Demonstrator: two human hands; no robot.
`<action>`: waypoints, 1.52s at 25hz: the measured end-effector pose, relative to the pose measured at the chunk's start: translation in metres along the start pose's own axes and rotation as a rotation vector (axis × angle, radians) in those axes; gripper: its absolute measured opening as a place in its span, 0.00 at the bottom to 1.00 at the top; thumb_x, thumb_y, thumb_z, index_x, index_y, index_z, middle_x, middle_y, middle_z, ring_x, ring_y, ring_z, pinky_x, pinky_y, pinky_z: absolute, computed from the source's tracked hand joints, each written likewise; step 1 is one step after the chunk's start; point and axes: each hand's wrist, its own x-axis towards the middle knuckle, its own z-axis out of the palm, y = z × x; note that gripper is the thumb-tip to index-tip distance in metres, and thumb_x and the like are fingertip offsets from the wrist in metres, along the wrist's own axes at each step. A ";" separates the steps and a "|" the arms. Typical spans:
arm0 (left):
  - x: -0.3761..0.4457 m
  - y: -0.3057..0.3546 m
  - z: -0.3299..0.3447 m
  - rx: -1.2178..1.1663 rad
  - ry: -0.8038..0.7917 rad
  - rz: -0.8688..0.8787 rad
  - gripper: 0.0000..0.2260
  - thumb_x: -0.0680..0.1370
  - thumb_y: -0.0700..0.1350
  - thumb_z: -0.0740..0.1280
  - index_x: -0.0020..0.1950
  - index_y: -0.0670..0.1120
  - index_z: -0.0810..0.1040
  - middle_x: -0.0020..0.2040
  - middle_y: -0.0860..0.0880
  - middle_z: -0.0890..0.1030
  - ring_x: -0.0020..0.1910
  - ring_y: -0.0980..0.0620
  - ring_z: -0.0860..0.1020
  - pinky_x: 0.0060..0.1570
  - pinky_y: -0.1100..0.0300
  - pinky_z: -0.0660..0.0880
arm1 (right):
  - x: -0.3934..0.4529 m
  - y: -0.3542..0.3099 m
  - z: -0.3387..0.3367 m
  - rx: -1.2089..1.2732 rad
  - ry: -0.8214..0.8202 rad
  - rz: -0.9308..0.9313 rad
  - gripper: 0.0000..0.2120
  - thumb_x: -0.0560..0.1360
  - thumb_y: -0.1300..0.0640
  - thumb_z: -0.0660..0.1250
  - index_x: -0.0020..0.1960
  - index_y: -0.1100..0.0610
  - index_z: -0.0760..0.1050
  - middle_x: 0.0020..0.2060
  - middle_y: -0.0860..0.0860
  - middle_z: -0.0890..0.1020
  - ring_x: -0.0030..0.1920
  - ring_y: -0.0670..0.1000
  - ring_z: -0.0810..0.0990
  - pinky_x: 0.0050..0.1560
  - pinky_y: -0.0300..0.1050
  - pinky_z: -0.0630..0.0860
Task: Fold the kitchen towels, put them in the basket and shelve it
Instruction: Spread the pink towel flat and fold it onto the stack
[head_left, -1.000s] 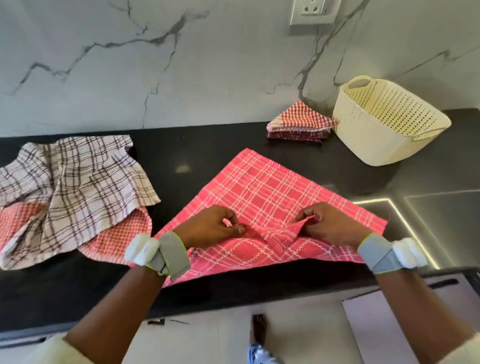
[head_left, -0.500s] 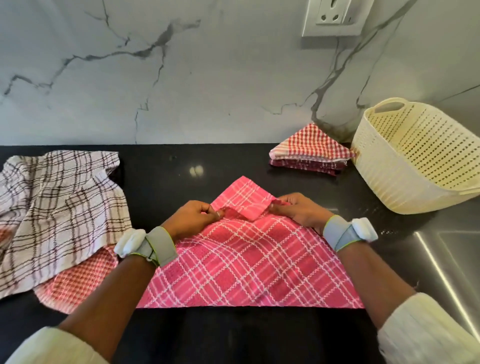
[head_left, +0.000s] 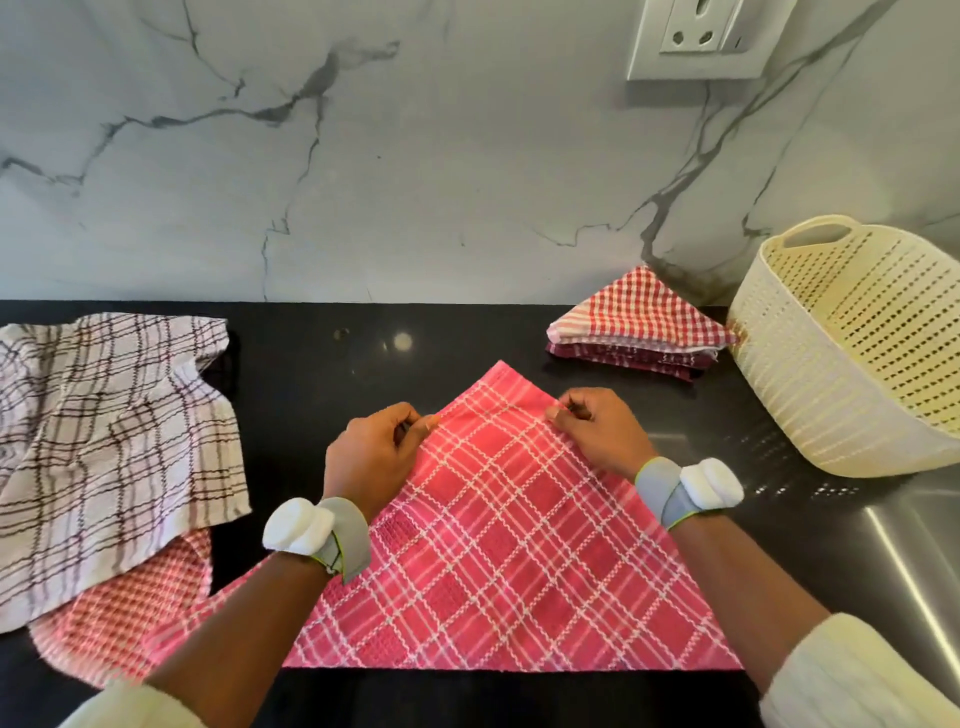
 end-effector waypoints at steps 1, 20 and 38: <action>0.003 0.002 -0.001 -0.001 0.023 0.023 0.15 0.78 0.64 0.59 0.44 0.55 0.76 0.36 0.57 0.81 0.35 0.58 0.79 0.38 0.54 0.79 | 0.005 -0.003 -0.001 -0.004 0.007 -0.010 0.12 0.77 0.54 0.68 0.35 0.51 0.77 0.28 0.46 0.78 0.28 0.40 0.73 0.36 0.44 0.71; 0.024 0.066 0.088 -0.047 -0.206 0.252 0.22 0.83 0.51 0.55 0.77 0.49 0.59 0.78 0.48 0.57 0.77 0.47 0.54 0.75 0.56 0.49 | -0.062 0.001 0.066 -0.466 0.298 -0.043 0.28 0.80 0.45 0.49 0.73 0.59 0.65 0.74 0.57 0.65 0.75 0.58 0.61 0.73 0.59 0.61; -0.018 0.090 0.090 0.234 -0.162 0.482 0.29 0.78 0.61 0.40 0.79 0.54 0.49 0.77 0.55 0.42 0.76 0.53 0.36 0.71 0.55 0.29 | -0.140 0.032 0.006 -0.481 0.436 0.029 0.27 0.79 0.52 0.55 0.76 0.57 0.60 0.77 0.57 0.55 0.78 0.56 0.48 0.76 0.51 0.47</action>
